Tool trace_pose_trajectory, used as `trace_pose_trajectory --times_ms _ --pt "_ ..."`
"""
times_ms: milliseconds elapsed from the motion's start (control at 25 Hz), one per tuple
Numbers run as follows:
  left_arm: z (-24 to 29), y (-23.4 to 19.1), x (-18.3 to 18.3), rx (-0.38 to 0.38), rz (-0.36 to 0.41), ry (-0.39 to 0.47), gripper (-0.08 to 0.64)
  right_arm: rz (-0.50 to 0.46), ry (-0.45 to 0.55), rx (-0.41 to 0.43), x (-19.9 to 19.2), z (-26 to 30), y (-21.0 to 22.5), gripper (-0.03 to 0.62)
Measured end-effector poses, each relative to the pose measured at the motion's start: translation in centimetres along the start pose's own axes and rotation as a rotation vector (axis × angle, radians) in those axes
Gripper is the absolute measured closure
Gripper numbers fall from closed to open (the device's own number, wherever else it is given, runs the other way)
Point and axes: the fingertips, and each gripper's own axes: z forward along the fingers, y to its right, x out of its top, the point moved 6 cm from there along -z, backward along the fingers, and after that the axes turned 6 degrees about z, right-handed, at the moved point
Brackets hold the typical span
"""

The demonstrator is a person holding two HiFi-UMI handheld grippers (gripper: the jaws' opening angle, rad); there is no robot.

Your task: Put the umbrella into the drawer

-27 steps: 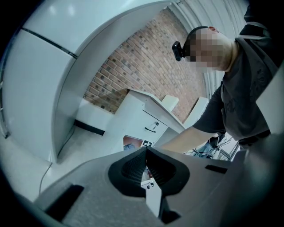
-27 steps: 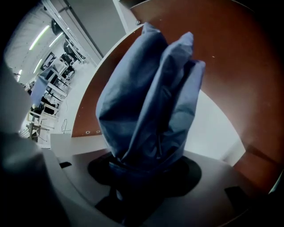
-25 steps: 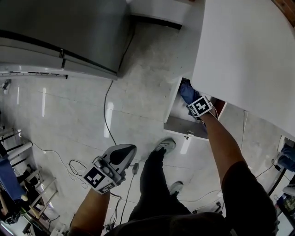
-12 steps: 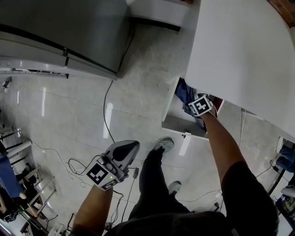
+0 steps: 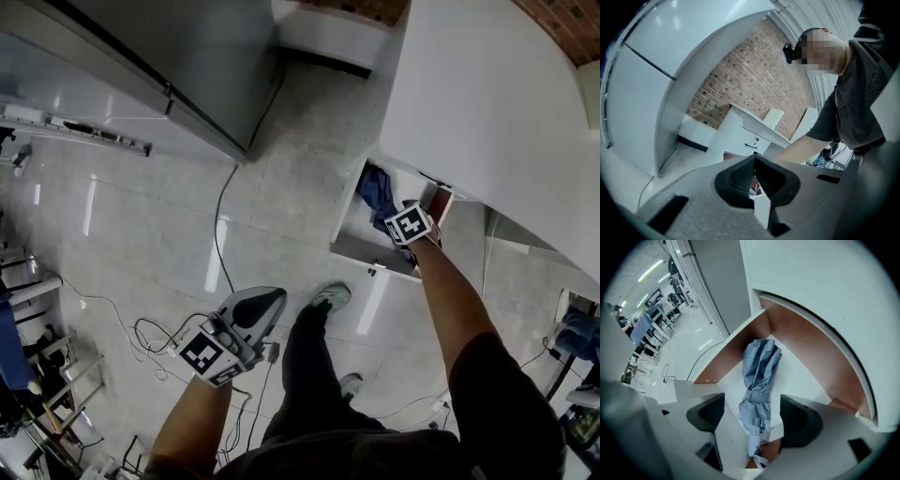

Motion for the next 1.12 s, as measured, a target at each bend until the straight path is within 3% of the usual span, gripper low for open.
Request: trace_pose_trajectory --times_ms 400,720,920,1120 --pt "-2.4 5.6 3.2 -0.032 0.058 0.023 0.558 0.052 0.078 0.010 -3.8 -9.7 -3.0 0.261" --pt "1.5 14.0 9.3 -0.163 0.159 0.028 0.558 0.133 0.288 0.047 -7.6 -24.8 -2.5 0.322" --pt "3.7 21.8 13.2 -0.248 0.193 0.039 0.558 0.208 0.429 0.064 -13.2 -36.5 -1.9 0.373" --pt "8.0 30.8 16.6 -0.394 0.269 0.042 0.558 0.278 0.562 0.046 -21.5 -48.2 -0.3 0.451"
